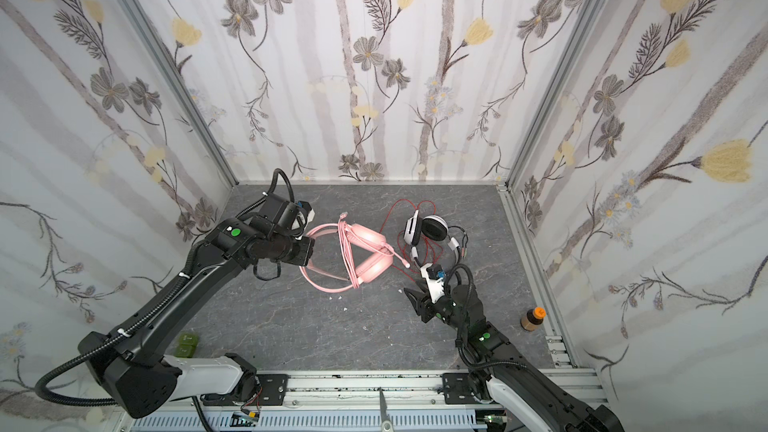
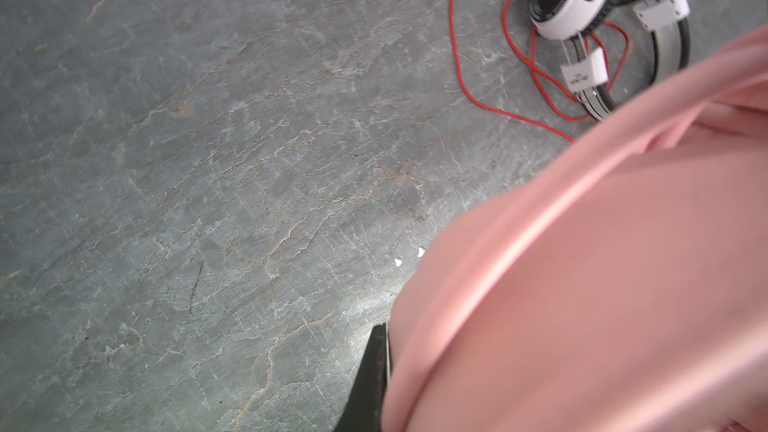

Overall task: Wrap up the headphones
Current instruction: 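Release the cable end and draw the right gripper back toward the robot, then lower the wrapped pink headset onto the table with the left gripper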

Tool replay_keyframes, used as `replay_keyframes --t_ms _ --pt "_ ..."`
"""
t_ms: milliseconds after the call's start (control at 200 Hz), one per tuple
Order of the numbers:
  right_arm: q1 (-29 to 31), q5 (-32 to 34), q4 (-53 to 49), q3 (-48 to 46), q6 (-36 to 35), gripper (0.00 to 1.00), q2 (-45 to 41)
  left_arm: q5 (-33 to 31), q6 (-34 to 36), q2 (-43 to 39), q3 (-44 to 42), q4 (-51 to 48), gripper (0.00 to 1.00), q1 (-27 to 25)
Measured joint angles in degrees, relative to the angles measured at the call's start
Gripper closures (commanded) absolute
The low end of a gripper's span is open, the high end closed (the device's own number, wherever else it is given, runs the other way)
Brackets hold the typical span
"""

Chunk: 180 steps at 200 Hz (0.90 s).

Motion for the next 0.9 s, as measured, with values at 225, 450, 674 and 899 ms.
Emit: replay_keyframes --t_ms 225,450,674,899 --pt "0.2 -0.1 5.0 -4.8 -2.5 0.42 -8.8 4.3 -5.9 3.1 -1.8 5.9 1.0 8.2" --pt "0.5 -1.0 7.7 -5.3 -3.2 0.44 -10.1 9.3 -9.1 6.6 -4.2 11.4 1.0 14.4" --pt "1.2 -1.8 7.9 -5.3 -3.4 0.44 -8.5 12.1 -13.3 11.7 -6.5 14.9 1.0 22.0" --pt "2.1 -1.7 7.9 -5.3 -4.0 0.44 -9.7 13.5 -16.0 18.0 -7.6 17.5 1.0 26.9"
